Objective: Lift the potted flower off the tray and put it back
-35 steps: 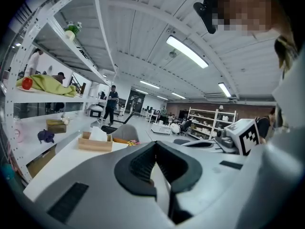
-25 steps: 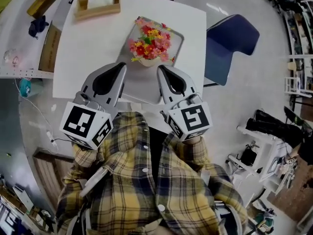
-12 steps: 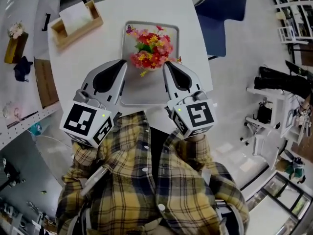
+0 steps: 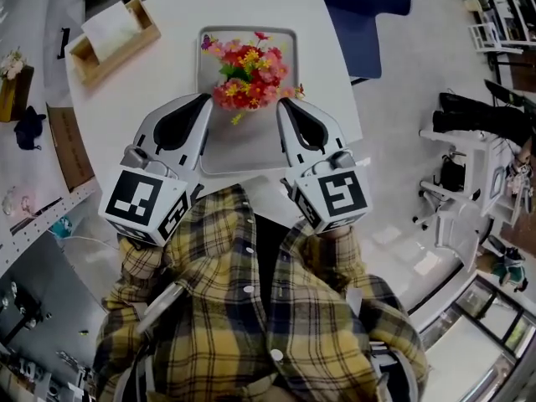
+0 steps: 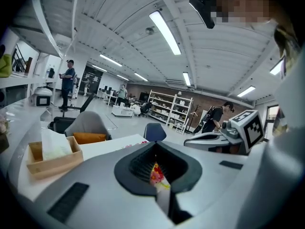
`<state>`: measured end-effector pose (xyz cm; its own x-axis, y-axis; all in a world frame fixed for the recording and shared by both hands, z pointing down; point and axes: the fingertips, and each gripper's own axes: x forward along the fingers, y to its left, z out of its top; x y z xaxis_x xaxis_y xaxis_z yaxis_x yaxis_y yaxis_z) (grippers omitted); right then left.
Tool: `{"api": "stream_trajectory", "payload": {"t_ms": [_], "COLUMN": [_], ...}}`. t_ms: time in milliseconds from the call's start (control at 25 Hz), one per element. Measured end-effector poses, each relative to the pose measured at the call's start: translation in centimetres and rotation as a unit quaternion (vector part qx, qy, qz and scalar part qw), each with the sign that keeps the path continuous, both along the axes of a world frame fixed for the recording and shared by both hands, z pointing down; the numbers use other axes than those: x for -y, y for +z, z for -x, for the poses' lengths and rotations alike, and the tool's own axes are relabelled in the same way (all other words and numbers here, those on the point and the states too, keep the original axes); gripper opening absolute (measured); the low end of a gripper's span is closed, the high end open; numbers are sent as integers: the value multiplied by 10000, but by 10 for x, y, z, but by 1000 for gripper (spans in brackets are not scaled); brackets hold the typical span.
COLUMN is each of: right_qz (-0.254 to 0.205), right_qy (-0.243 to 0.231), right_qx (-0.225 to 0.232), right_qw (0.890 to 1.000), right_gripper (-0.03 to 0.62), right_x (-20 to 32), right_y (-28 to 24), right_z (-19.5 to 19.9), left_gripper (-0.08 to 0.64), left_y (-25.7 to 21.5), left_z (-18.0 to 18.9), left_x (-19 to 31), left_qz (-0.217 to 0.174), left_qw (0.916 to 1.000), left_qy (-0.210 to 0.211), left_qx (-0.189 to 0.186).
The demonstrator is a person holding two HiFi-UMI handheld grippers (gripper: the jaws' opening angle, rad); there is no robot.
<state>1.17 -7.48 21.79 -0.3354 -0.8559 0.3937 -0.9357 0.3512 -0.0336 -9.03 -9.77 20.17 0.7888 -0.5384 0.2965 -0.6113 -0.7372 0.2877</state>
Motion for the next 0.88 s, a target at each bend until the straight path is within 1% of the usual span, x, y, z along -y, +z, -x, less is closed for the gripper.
{"api": "stream_trajectory", "payload": {"t_ms": [200,360,480,640,760,840,880], "right_qz": [89,110,149,399,547,624,699], "right_qy": [-186,-211,-335,-573,-703,-805,-871], "right_qx": [89,216,270,394,488,544,562], "right_qw": [9997,9995,9990,9968,9948,9933,9922], "right_gripper": [-2,-2,-2,-2,2,32,48], "right_x": [-5,-8,-10,-14,-14,-13,-13], "right_y": [6,14,23,42,56,66,72], "right_z": [-1,-7,-7,-2,1,3,4], "left_gripper": [9,9,11,11,12,24,54], "left_y": [7,21,33,49,62,73,79], "left_z": [-1,-2,-1,1,0,-1,-3], "left_x": [-1,-3,-5,-6,-4,-4,-5], "left_qz": [-7,111,203,309,294,366,432], "left_qw": [10000,9999,9996,9991,9986,9980,9976], "left_qy": [-59,-97,-141,-142,-86,-15,30], "left_qx": [57,86,141,250,421,518,547]}}
